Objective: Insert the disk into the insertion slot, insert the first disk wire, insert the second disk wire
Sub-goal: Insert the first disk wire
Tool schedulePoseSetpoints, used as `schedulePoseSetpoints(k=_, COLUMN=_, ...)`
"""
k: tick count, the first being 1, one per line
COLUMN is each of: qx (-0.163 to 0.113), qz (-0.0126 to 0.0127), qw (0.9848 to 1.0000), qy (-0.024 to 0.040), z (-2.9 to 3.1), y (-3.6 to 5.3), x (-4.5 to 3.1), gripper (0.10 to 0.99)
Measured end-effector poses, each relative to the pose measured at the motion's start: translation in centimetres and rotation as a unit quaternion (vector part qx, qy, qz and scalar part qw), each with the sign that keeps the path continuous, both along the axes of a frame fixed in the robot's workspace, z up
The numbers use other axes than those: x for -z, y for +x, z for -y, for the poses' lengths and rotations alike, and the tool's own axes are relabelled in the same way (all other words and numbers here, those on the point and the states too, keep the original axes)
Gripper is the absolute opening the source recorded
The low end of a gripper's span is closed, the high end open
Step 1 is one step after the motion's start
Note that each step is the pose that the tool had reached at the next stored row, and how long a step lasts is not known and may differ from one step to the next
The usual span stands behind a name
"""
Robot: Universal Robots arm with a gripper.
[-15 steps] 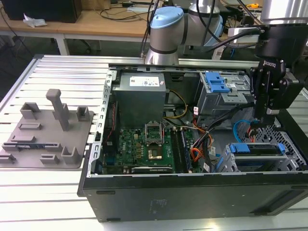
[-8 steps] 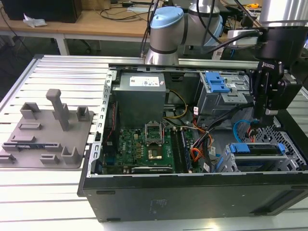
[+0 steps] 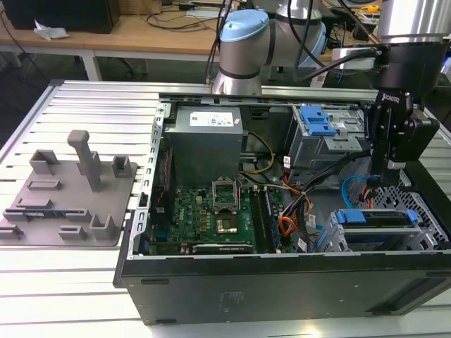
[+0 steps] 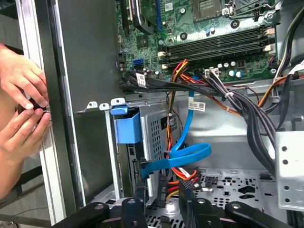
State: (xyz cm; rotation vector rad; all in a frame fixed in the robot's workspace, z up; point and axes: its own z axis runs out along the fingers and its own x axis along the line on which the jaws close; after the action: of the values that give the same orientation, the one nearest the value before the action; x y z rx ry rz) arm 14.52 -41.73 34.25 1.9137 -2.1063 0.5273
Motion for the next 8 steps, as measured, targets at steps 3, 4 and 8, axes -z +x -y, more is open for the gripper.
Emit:
schedulePoseSetpoints(k=3, qx=0.000, qz=0.0001, qw=1.0000, qy=-0.0010, z=-0.23, y=0.00, x=0.00, gripper=0.408)
schedulePoseSetpoints(k=4, qx=0.000, qz=0.0001, qw=1.0000, qy=-0.0020, z=-0.23, y=-0.04, x=0.03, gripper=0.408)
schedulePoseSetpoints(k=8, qx=0.000, qz=0.0050, qw=1.0000, qy=-0.0050, z=-0.23, y=-0.35, x=0.15, gripper=0.408)
